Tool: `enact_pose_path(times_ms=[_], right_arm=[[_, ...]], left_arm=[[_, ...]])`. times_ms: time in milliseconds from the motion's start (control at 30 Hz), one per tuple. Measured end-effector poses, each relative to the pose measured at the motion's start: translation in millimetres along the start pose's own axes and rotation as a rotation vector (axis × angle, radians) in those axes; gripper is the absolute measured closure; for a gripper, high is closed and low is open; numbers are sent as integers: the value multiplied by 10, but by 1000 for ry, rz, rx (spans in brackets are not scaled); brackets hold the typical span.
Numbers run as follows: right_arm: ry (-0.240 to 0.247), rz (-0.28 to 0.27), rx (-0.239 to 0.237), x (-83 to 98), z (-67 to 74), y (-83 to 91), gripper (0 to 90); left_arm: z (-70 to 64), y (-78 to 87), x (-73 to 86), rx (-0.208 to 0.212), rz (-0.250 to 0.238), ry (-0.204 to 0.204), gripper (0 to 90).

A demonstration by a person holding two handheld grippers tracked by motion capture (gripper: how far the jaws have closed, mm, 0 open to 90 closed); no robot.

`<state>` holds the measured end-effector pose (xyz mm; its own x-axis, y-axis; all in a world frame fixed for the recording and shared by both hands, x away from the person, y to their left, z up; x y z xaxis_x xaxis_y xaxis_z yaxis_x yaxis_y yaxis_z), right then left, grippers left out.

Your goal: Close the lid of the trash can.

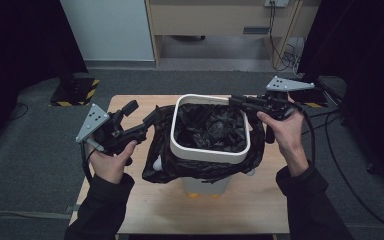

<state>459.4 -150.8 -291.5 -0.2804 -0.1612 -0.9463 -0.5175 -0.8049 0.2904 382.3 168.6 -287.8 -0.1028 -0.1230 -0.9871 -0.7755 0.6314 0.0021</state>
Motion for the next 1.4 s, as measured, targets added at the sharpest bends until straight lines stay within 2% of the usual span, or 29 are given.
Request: enact_pose_path(times_ms=[100, 167, 267, 300, 367, 500, 567, 667, 733, 800, 900, 967, 1200, 1300, 1400], right_arm=[[-3, -7, -7, 1, 15, -13, 715], [8, -4, 3, 3, 21, -17, 739], [15, 1, 11, -7, 20, -15, 759], [17, -2, 12, -12, 19, -16, 758], [18, -2, 10, -17, 27, -20, 752], [17, -6, 5, -13, 45, -43, 719], [20, -13, 2, -9, 58, -60, 704], [24, -12, -8, 8, 80, -92, 667], [25, -7, -8, 21, 92, -114, 650], [30, -9, -6, 25, 101, -129, 651], [29, -10, 23, 25, 89, -125, 736], [29, -2, 20, 17, 74, -116, 739], [28, -27, 25, -57, 82, -68, 739], [35, -24, 27, -55, 99, -79, 726], [50, -11, 29, -16, 125, -129, 666]], left_arm=[[-154, -68, -82, 39, -13, -1, 215], [-271, -127, -103, 58, -3, -16, 205], [-435, -223, -71, 80, 33, -43, 193], [-479, -258, -34, 78, 60, -53, 193], [-514, -291, 24, 78, 90, -55, 193], [-497, -322, 134, 41, 128, -50, 194], [-473, -313, 147, 42, 114, -24, 186], [-447, -289, 144, 22, 106, -36, 186], [-434, -273, 151, 14, 96, -26, 189], [-428, -268, 161, 19, 90, -2, 190], [-430, -279, 167, 33, 91, 11, 190], [-425, -290, 165, 36, 89, 13, 189], [-369, -295, 161, 38, 99, 17, 184], [-359, -291, 205, 29, 131, 13, 169], [-338, -295, 272, 8, 172, 3, 169]])
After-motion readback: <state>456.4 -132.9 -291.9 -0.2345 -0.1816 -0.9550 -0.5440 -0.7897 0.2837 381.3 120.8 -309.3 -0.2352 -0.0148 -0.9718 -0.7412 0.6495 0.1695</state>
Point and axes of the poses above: each handheld gripper's, and its own axes: y roughly backward along the jaws, x roughly out of its underside, z roughly to its left, the point moved 5 cm from there along -y, roughly forward along the jaws, and after that the axes turned 3 degrees about z, right-handed, at the moved point
